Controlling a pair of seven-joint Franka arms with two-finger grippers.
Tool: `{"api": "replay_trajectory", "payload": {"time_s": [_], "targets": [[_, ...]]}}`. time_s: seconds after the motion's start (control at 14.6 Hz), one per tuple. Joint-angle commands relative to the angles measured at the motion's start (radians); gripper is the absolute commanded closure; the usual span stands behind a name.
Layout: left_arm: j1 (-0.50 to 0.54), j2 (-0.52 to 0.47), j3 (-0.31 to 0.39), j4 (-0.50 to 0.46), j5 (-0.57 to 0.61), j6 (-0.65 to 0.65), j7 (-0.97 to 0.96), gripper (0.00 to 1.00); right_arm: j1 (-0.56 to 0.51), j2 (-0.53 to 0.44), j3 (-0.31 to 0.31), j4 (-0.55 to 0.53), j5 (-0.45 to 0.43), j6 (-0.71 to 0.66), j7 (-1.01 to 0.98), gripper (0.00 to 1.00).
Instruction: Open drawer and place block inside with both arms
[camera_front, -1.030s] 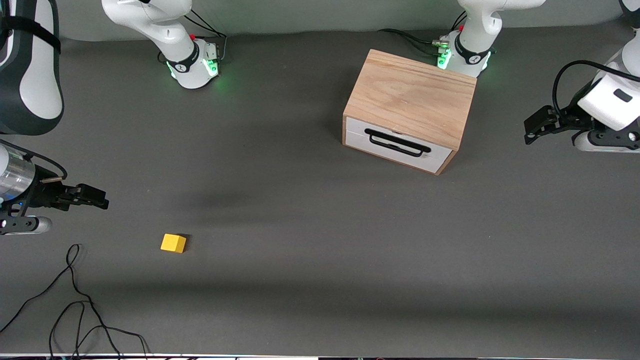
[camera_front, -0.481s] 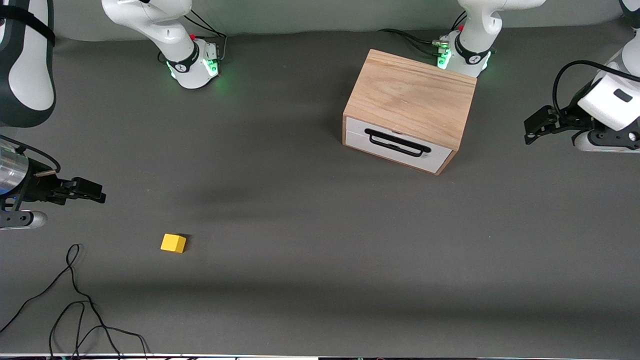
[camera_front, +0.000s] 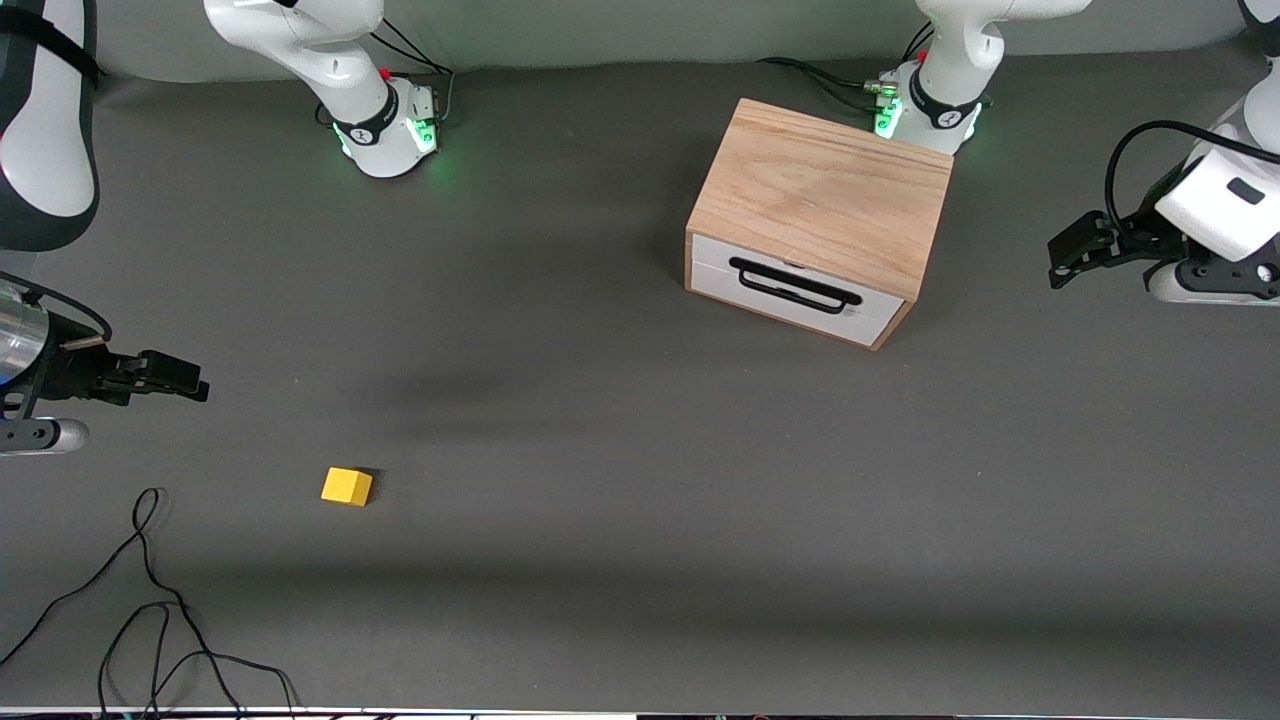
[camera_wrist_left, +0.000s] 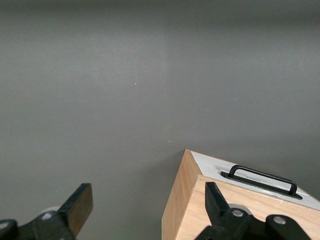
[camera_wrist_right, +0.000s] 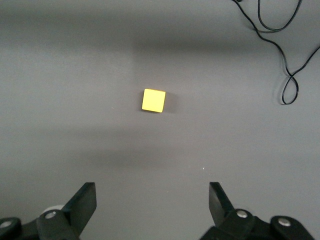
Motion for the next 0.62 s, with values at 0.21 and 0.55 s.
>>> {"api": "replay_trajectory", "payload": {"time_s": [0.21, 0.55], "targets": [[0.001, 0.009, -0.001, 0.027, 0.01, -0.029, 0.006, 0.0, -0.005, -0.017, 0.007, 0.0, 0.002, -0.017, -0.015, 0.0], [0.001, 0.011, 0.0, 0.027, 0.01, -0.029, 0.008, 0.0, -0.014, -0.015, 0.008, -0.006, 0.001, -0.017, -0.014, 0.0]]}}
